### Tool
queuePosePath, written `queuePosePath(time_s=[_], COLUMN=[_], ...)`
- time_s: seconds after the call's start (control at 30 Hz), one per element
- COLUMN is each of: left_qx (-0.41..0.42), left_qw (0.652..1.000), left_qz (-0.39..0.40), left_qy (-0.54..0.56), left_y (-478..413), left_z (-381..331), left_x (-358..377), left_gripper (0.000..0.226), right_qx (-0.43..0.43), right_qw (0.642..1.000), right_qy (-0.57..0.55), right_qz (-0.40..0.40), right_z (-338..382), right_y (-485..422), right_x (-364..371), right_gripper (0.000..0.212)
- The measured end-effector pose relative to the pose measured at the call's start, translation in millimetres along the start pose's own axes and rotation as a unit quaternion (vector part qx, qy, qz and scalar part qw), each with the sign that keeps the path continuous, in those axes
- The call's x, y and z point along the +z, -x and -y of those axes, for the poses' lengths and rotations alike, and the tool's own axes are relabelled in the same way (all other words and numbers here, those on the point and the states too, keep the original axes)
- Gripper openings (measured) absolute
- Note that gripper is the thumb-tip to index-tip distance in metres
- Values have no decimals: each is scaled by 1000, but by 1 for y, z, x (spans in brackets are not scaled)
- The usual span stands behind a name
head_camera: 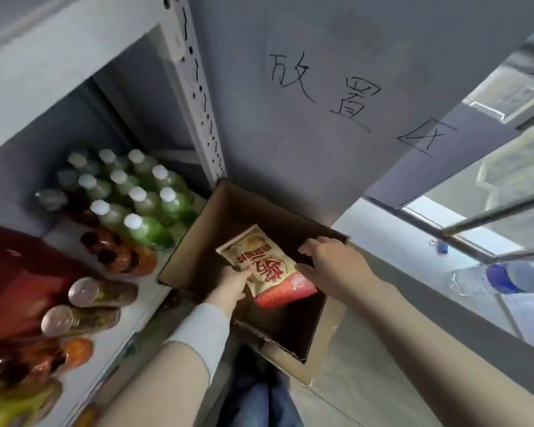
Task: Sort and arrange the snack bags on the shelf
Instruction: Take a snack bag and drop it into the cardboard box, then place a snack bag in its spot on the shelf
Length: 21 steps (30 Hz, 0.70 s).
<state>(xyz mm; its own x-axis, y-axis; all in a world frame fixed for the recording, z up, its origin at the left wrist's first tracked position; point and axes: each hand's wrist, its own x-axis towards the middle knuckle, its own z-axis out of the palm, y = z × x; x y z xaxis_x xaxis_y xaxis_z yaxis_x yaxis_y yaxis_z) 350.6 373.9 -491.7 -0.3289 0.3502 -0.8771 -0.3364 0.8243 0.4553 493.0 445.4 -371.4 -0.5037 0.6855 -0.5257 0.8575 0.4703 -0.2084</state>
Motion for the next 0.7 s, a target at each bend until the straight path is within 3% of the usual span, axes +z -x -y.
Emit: queuePosePath(time_s=[0.07,0.13,0.2,0.3,0.4,0.7], left_qx=[46,108,167,228,238,326], left_qw=[992,959,893,754,675,655], left_qz=[-34,-30,-23,-50,-103,-298], left_qy=[-114,-260,-416,-614,-690,-614], left_y=[1,11,34,88,160,386], left_z=[0,-5,-17,-43,-69,-103], left_x=[-7,-17,-29,-48,-75,-214], left_gripper=[55,54,48,43,45,46], right_qx=[-6,-11,-19,-46,-78,-243], right_qw=[999,997,993,985,976,941], right_qy=[31,65,108,166,201,201], right_qz=[16,26,31,26,24,-122], right_z=[0,0,2,11,37,195], right_y=[-6,-5,-1,16,38,134], right_x=[10,12,8,-11,-52,-214], right_gripper=[44,46,47,49,52,58])
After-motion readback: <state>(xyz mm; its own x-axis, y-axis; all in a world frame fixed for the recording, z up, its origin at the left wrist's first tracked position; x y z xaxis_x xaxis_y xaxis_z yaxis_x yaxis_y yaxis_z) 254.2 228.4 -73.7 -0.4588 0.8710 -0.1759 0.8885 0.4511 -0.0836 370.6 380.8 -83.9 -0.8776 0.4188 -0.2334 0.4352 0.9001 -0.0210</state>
